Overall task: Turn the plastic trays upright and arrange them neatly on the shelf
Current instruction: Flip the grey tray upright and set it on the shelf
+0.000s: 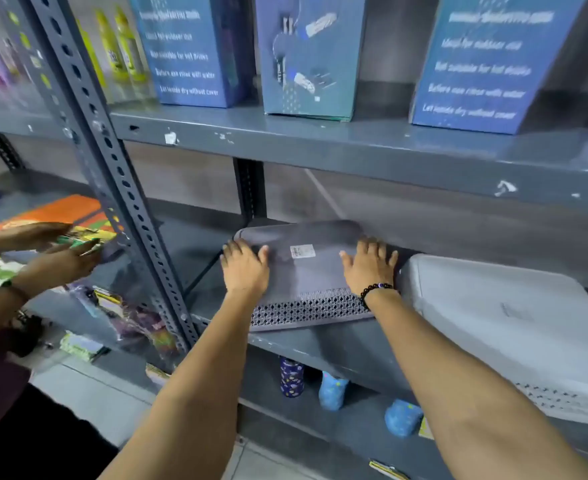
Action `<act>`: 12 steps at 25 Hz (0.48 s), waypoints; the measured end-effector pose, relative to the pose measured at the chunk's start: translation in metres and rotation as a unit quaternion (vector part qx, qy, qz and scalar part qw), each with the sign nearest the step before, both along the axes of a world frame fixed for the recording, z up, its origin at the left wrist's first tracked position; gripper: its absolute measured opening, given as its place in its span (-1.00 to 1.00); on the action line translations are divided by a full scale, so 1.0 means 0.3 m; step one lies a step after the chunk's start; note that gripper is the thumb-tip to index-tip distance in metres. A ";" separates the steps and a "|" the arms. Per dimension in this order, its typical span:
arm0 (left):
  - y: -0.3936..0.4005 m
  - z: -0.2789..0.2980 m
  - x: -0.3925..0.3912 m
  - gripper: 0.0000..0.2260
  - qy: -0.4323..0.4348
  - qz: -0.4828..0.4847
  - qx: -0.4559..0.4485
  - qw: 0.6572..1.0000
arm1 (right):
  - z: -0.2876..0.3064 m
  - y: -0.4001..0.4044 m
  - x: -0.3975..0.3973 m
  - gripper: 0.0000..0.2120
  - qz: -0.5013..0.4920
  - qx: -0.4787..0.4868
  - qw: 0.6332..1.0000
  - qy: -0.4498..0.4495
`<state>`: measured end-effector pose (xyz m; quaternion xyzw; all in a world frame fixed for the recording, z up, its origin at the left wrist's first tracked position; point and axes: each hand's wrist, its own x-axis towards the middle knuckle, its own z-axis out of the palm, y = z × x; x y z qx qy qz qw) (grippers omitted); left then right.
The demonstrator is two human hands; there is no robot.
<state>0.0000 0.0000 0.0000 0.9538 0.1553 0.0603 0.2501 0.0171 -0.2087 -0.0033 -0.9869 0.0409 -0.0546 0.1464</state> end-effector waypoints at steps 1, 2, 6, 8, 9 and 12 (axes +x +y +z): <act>0.019 -0.013 0.036 -0.36 0.039 0.032 -0.028 0.998 | -0.007 -0.003 0.037 -0.38 -0.031 0.019 0.999 0.027; 0.037 -0.019 0.065 -0.33 0.067 0.056 -0.054 0.995 | -0.010 -0.004 0.067 -0.36 -0.054 0.038 0.997 0.051; 0.068 -0.014 0.133 -0.36 0.122 0.120 -0.205 0.964 | -0.033 0.005 0.140 -0.31 -0.114 0.079 0.984 0.116; 0.065 -0.001 0.155 -0.37 0.120 0.143 -0.240 0.953 | -0.023 0.018 0.150 -0.32 -0.156 0.139 0.971 0.119; 0.068 -0.001 0.162 -0.34 0.120 0.151 -0.240 0.951 | -0.010 0.022 0.154 -0.33 -0.186 0.182 0.959 0.109; 0.082 0.008 0.160 -0.33 0.033 0.155 -0.242 0.957 | 0.037 0.027 0.145 -0.40 -0.247 0.398 0.884 0.010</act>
